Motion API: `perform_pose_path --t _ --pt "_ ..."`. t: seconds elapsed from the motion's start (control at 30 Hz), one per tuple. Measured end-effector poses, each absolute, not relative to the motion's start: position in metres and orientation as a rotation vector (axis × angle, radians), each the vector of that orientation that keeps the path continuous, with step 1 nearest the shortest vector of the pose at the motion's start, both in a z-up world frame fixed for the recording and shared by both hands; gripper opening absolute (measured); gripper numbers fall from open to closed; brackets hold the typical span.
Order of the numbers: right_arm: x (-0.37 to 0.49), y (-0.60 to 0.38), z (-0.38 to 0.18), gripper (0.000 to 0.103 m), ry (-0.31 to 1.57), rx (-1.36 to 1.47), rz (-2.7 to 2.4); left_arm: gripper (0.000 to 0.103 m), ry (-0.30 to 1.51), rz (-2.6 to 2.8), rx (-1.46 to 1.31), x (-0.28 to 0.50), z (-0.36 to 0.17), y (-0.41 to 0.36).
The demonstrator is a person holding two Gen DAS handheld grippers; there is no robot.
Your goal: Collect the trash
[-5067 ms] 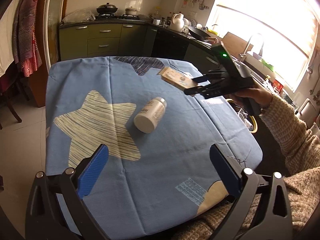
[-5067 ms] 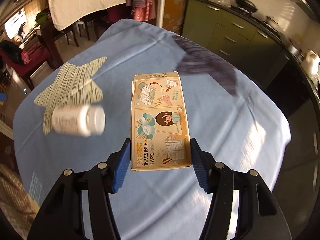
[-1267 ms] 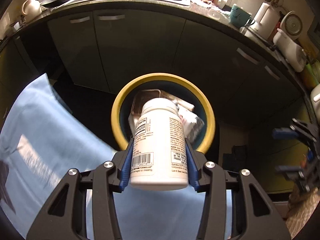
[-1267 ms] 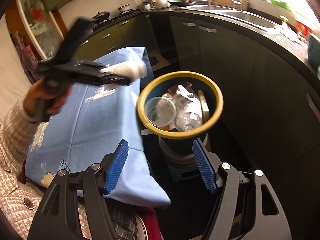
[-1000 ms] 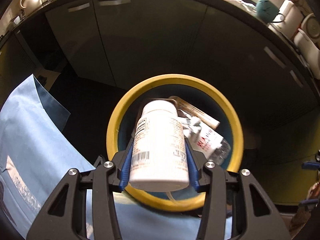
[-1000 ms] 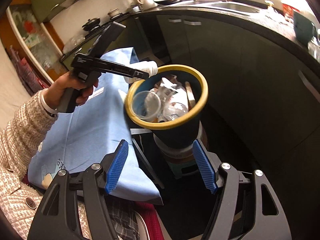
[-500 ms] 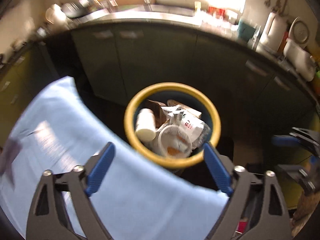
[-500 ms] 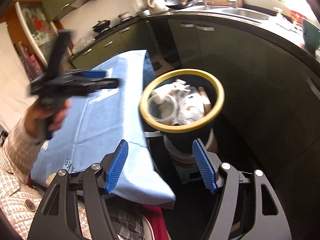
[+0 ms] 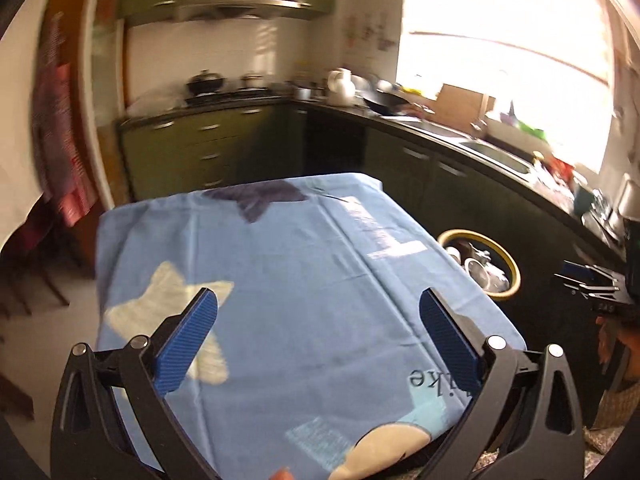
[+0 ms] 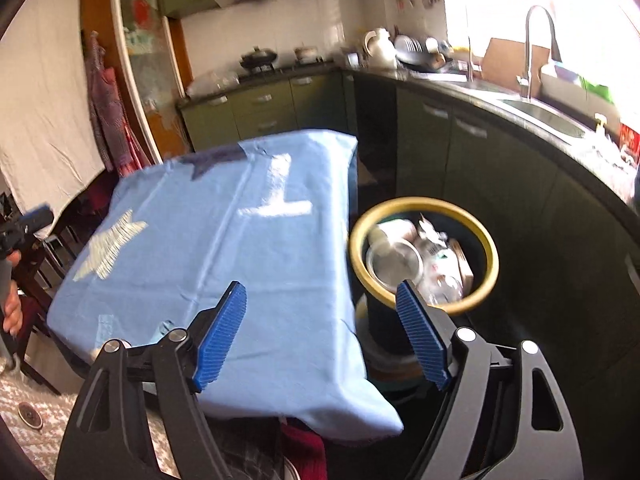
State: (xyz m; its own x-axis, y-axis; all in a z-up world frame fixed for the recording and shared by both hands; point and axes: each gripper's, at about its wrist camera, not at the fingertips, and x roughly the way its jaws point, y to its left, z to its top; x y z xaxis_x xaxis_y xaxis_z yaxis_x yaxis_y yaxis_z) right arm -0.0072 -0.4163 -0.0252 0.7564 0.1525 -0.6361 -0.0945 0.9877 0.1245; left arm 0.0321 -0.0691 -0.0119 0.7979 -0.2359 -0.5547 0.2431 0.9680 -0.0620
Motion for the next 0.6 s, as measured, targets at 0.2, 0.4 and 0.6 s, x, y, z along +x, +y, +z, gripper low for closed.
perform_pose_path --t 0.2,0.4,0.6 --pt "-0.032 -0.392 -0.007 0.092 0.616 0.041 0.110 0.096 0.568 -0.096 0.013 -0.005 -0.017 -0.029" --pt "-0.048 -0.377 -0.008 0.095 0.604 -0.019 0.066 0.096 0.533 -0.074 0.001 -0.027 -0.014 -0.012" --pt "-0.056 -0.383 -0.008 0.096 0.586 -0.006 0.059 0.096 0.514 -0.085 0.008 -0.036 -0.010 -0.017"
